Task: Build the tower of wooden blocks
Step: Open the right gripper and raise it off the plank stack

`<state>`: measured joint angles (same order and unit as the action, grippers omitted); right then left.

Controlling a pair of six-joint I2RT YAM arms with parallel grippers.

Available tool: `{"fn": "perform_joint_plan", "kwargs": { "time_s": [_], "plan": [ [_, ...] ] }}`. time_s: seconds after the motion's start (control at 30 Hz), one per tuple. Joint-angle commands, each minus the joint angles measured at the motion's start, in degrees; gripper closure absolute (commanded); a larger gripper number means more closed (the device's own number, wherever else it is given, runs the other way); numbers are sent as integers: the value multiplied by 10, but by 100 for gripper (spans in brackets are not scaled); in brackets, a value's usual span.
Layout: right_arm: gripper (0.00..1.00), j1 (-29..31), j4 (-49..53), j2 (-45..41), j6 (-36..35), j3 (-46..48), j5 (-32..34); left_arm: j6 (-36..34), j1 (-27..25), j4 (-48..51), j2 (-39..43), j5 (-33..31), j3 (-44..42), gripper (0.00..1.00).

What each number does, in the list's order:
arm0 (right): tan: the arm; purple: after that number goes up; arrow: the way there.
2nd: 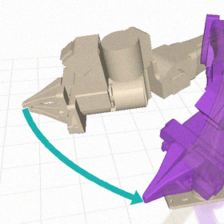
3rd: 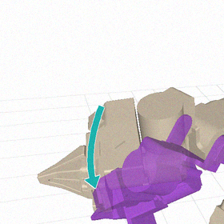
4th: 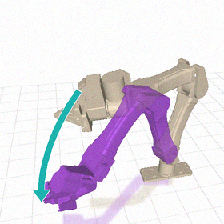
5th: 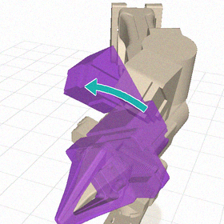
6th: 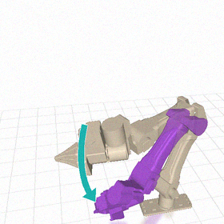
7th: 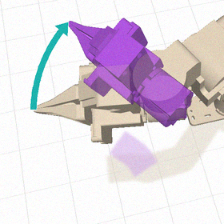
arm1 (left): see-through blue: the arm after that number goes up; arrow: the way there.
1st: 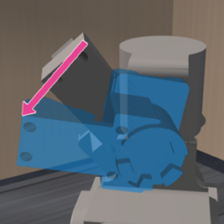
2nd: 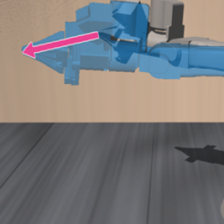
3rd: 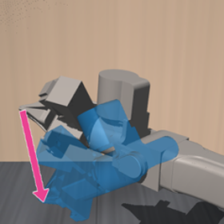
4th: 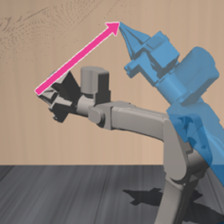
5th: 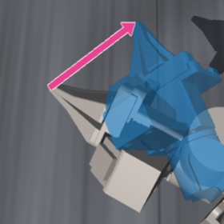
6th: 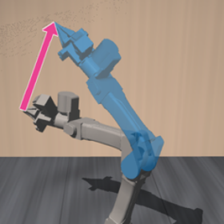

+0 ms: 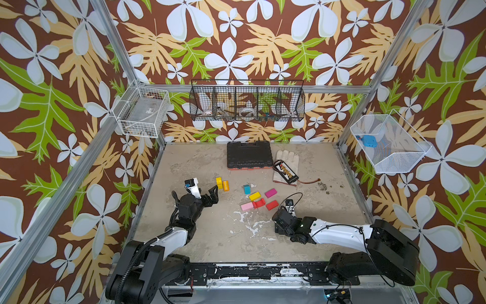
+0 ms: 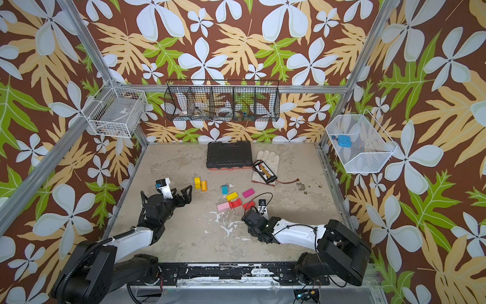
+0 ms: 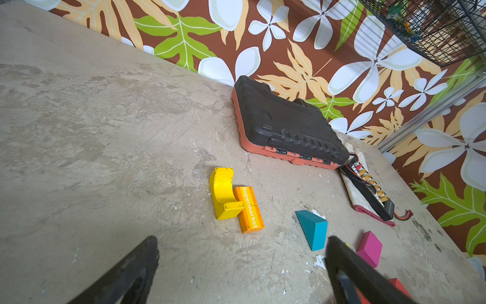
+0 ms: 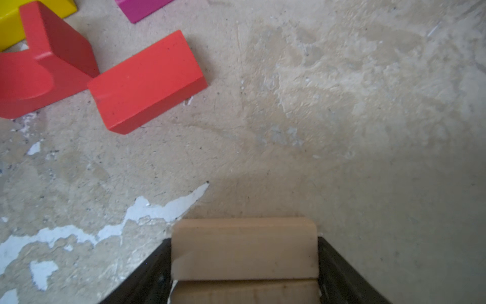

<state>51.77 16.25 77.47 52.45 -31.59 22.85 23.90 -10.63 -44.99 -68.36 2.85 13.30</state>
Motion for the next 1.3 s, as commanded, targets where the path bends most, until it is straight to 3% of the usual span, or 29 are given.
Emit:
{"fn": "perform_joint_plan", "kwargs": {
  "time_s": [0.0, 0.2, 0.4, 0.5, 0.97, 1.27],
  "plan": [
    [15, 1, 42, -23, -4, -9, 5, 1, -1, -12, -1, -2, 4, 0],
    [9, 36, 101, -121, 13, 8, 14, 1, -1, -11, -3, -2, 5, 0],
    [22, 55, 107, -222, 41, 77, -24, 1, 0, -11, -2, -2, 5, 0],
    [24, 56, 83, -247, 47, 115, -50, 1, 0, -10, -3, -2, 6, 0],
    [29, 56, 73, -124, 60, 92, -29, 1, -1, -10, -3, -4, 6, 0],
    [27, 56, 79, -150, 69, 102, -14, 1, -2, -9, -4, -3, 7, 0]
  ]
}}
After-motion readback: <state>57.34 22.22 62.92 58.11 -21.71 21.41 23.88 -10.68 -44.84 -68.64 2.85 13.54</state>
